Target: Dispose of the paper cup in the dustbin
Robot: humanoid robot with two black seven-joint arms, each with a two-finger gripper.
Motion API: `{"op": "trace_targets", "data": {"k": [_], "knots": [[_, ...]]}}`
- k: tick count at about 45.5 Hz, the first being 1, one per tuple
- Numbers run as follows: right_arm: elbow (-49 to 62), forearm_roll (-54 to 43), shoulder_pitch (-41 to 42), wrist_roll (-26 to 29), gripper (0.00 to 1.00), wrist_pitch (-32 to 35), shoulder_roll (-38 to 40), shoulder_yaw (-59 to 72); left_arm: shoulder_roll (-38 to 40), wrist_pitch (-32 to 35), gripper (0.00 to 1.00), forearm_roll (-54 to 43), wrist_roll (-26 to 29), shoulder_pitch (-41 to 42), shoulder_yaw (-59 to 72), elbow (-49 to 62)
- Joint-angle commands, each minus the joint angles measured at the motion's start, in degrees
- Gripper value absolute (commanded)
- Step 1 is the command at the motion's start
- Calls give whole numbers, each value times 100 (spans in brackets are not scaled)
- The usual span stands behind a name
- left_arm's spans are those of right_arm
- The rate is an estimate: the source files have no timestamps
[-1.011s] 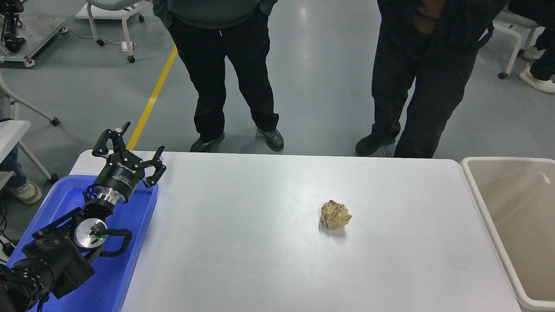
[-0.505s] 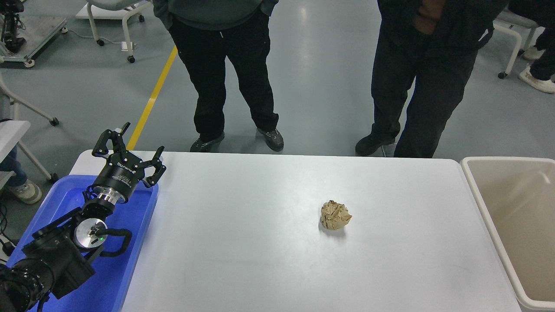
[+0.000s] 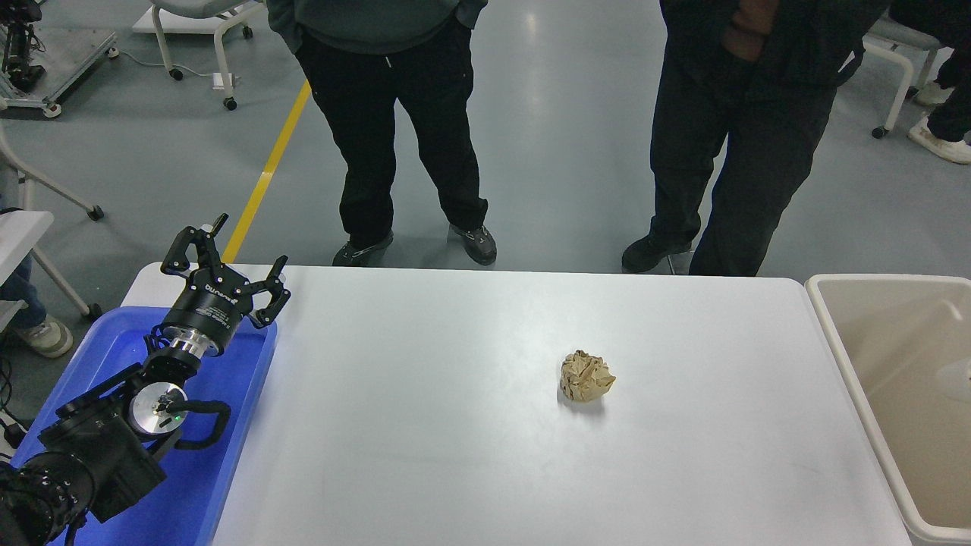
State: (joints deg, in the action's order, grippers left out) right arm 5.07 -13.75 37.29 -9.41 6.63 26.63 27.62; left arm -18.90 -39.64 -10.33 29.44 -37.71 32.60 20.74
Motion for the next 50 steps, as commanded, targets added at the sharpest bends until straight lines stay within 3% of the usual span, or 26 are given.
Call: {"op": "trace_targets", "data": {"k": [1,17,32,36,42,44,50], "knots": [[-6,-5,-73,1,0,-13,-167,-11,0,0,100,-4,0,0,1,0],[-6,48,-73,-8,0,-56,-185,-11,0,0,100,4,0,0,1,-9],[-49,66,-29,-17,81,-434,-149,-28,0,0,100,5,0,0,1,0],[-50,66,6,-17,89,-478,-132,-142,0,0,100,-4,0,0,1,0],[-67,66,146,-34,90,-531,-123,-906,0,0,100,5,0,0,1,0],[-67,66,190,-34,98,-522,-114,-1266,0,0,100,5,0,0,1,-9],[-102,74,576,-26,99,-461,-44,-2180,0,0,100,5,0,0,1,0]]}}
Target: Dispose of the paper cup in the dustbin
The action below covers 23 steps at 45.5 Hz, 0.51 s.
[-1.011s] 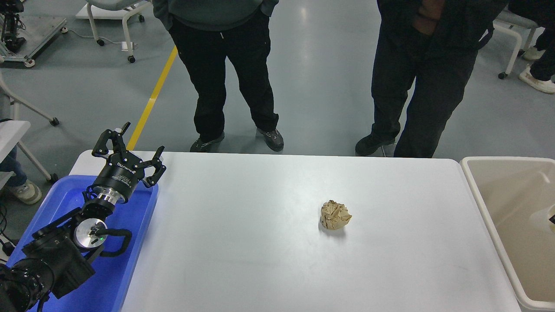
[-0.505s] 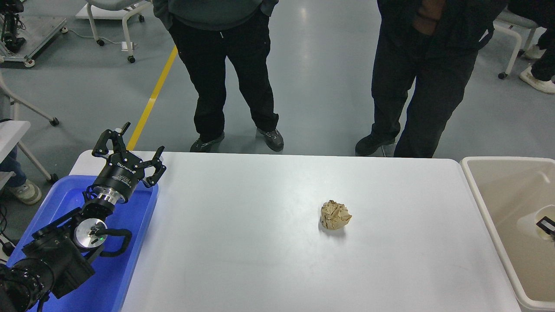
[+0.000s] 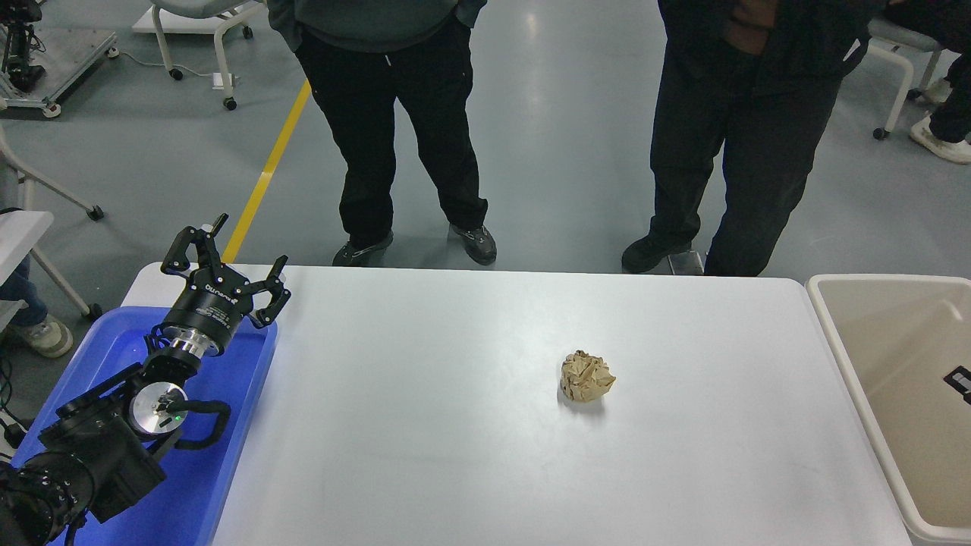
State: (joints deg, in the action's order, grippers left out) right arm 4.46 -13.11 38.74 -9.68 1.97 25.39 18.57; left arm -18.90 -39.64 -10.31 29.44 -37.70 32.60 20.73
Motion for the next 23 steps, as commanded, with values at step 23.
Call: {"op": "trace_targets", "data": {"k": [23], "knots": [[-612,19,1487,-51,99,-12,485,-3095,0,0,100,3,0,0,1,1]]}}
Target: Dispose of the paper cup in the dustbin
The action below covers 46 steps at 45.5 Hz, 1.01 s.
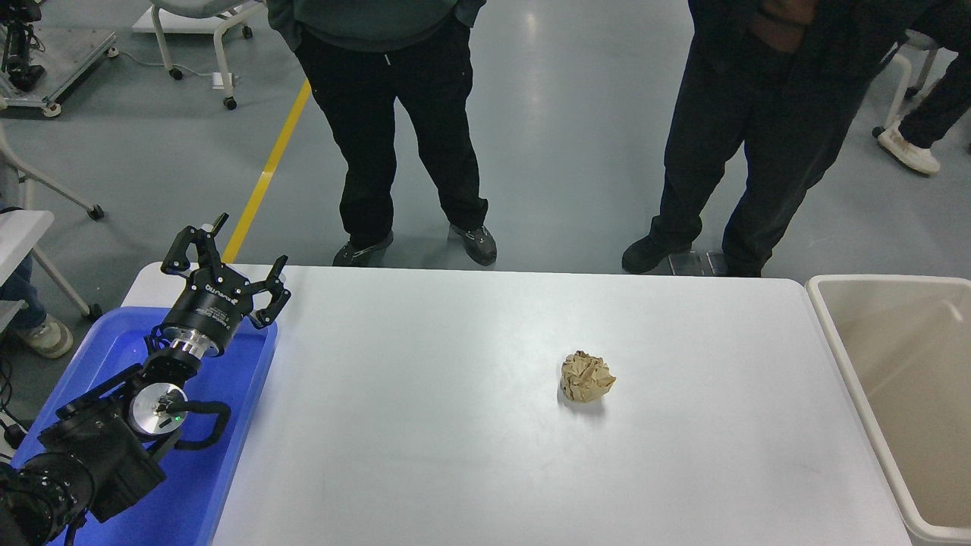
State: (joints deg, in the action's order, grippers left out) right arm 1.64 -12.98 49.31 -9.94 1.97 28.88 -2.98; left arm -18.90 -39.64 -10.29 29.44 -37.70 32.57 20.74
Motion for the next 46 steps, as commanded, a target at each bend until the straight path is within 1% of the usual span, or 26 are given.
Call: {"op": "trace_targets", "data": {"k": [1,12,16,22,26,30,33,34,38,46], "knots": [[-410,6,465,-26,99,-12,153,-1071,0,0,100,0,0,0,-5,1],[-1561,-3,896,-26,99,-12,619,-1960,0,0,100,0,0,0,4,1],[-1974,6,905,-26,99,-12,733,-2548,0,0,100,0,0,0,4,1],[-2712,6,870,-26,99,-3,777,-3840,0,0,100,0,0,0,4,1],[-3055,6,826,-35,99,-12,760,-4219,0,0,100,-8,0,0,4,-8],[-3258,6,808,-87,99,-12,733,-4325,0,0,100,0,0,0,-5,1],[-3337,6,791,-263,99,-12,698,-4369,0,0,100,-8,0,0,-5,1],[-3389,6,747,-429,99,-3,672,-4386,0,0,100,0,0,0,-5,1],[-3548,6,598,-763,99,-3,619,-4395,0,0,100,0,0,0,-5,-8],[-3794,6,185,-1221,99,-21,417,-4474,0,0,100,0,0,0,-5,-8]]}}
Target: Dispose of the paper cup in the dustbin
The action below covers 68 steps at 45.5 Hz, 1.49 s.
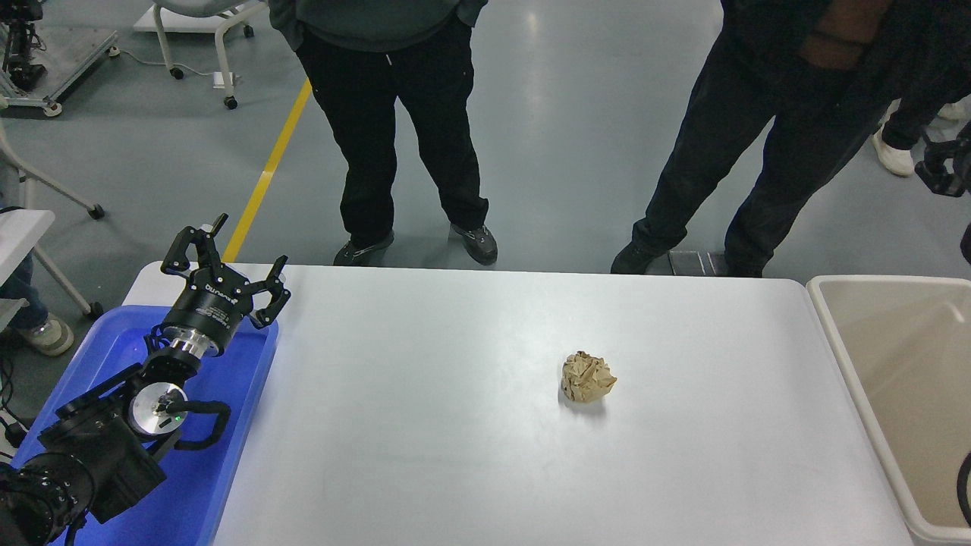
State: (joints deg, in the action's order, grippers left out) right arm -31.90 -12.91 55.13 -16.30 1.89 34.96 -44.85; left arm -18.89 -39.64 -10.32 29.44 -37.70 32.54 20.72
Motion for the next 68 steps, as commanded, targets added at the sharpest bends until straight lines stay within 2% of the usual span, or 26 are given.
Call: {"op": "trace_targets", "data": {"k": [1,16,37,68], "knots": [[-466,-1,-450,-629,99,-13,-226,-314,0,0,100,4,0,0,-2,2],[-502,-1,-1127,-858,99,-22,-736,-411,0,0,100,4,0,0,-1,-6],[-484,-1,-1769,-866,99,-22,-1105,-411,0,0,100,-5,0,0,-1,-6],[-493,-1,-1927,-902,99,-4,-1193,-420,0,0,100,4,0,0,-2,2]]}}
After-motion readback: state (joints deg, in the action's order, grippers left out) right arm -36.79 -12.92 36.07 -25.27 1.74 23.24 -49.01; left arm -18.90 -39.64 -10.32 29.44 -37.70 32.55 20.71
